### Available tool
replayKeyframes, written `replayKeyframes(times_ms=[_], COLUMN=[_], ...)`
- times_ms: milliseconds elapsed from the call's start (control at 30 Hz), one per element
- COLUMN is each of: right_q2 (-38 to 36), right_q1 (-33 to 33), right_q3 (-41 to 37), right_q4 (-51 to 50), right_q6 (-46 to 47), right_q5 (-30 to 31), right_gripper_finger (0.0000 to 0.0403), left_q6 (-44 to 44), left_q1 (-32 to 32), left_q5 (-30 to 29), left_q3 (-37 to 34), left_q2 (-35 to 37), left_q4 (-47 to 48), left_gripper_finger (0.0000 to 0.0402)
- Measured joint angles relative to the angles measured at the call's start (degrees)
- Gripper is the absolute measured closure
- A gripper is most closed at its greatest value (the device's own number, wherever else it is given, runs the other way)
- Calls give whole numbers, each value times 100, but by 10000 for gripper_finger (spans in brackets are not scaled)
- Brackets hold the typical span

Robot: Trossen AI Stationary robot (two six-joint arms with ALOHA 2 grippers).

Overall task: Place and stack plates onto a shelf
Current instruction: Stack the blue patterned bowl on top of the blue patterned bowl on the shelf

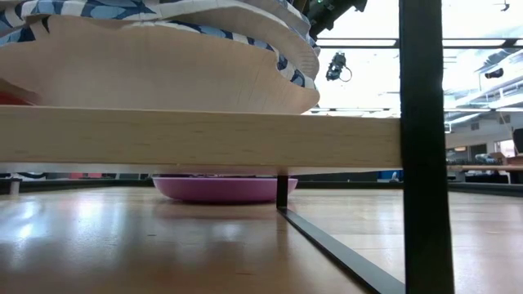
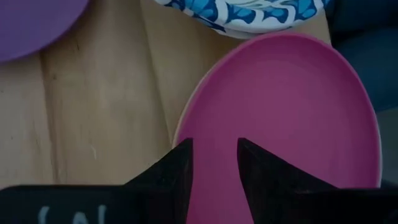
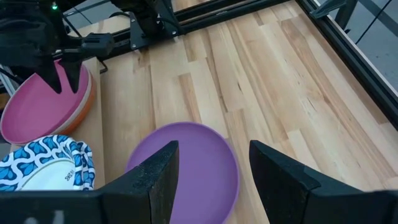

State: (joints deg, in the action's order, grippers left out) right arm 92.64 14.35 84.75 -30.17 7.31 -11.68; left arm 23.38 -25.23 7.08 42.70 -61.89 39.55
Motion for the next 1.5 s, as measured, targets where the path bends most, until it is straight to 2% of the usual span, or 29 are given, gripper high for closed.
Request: replayKeyframes(times_ms=[333, 700, 800, 1067, 1300, 1500], right_q2=[-85, -933, -1172, -1542, -1652, -1652], right_q1=[-13, -385, -677, -1804, -2698, -3411], right_q3=[0, 2, 2, -24, -498, -1135], right_q4=[-268, -1762, -2163, -2782, -2790, -2733], right_q6=[-1, -1, -1, 277, 905, 1671], right_q5=[-259, -300, -236, 526, 612, 610], right_gripper_finger=[202, 202, 202, 202, 202, 202], left_q6=[4, 6, 0, -2, -7, -11], left_q1=[4, 4, 4, 10, 152, 298], left_q5=[10, 6, 8, -85, -543, -626], left_q3=[0, 0, 0, 4, 4, 5], left_q2=[0, 0, 0, 0, 2, 2], left_q4=[-2, -340, -517, -895, -1522, -1812], left_gripper_finger=[271, 271, 271, 271, 271, 271])
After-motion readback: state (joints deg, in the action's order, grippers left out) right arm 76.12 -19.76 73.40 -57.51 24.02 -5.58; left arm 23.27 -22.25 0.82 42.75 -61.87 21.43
